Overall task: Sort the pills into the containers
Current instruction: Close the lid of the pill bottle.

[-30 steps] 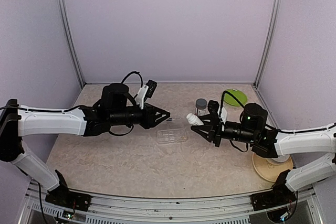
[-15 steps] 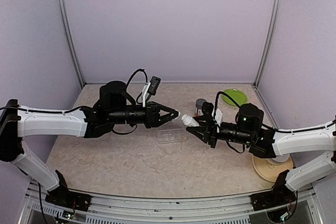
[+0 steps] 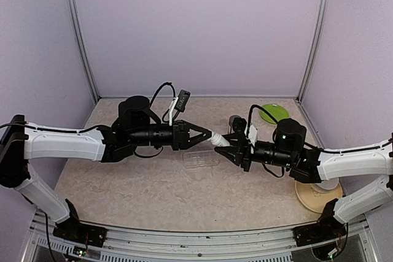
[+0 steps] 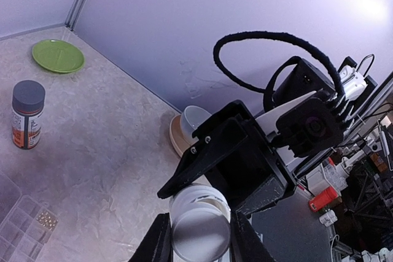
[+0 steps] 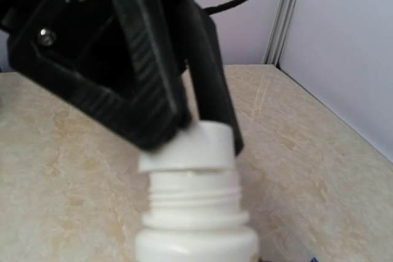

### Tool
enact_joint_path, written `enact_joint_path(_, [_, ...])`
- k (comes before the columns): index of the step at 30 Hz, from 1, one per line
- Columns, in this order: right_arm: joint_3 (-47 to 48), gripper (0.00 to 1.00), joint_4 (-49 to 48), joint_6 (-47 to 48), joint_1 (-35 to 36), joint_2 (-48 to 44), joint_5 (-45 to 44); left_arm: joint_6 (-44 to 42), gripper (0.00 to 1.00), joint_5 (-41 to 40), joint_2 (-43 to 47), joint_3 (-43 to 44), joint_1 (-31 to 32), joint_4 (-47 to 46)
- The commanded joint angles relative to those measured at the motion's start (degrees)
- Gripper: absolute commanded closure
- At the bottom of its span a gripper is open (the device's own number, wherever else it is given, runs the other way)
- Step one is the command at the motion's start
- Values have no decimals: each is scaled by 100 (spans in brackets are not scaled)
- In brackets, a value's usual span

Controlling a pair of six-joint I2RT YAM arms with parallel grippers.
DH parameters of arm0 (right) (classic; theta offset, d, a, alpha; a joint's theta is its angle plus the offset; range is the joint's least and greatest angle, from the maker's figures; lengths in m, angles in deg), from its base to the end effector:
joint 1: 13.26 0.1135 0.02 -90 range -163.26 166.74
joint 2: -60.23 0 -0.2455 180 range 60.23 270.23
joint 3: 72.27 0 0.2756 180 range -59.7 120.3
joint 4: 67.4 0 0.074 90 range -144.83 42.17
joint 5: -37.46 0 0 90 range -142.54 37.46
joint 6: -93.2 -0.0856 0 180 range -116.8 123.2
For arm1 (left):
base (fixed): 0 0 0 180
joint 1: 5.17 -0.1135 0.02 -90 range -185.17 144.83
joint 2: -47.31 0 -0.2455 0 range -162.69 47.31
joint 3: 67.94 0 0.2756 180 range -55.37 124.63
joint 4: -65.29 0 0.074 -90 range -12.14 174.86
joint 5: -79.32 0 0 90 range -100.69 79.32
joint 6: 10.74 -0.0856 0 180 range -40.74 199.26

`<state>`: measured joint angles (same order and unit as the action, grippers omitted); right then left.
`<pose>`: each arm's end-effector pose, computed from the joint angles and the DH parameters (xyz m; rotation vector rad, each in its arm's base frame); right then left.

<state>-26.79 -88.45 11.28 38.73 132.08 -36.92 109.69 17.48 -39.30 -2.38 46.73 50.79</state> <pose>0.1950 0.2870 0.2099 -1.0414 1.3740 0.8005 0.2219 -0.3485 0.2425 0.7554 1.7504 -1.4433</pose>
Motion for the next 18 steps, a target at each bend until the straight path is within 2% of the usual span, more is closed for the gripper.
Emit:
enact_joint_path(1, [205, 74, -42, 56, 99, 99, 4, 72, 76, 124, -56, 201, 48, -258])
enact_joint_path(18, [264, 74, -23, 105, 238, 53, -99, 236, 76, 96, -225, 154, 70, -309])
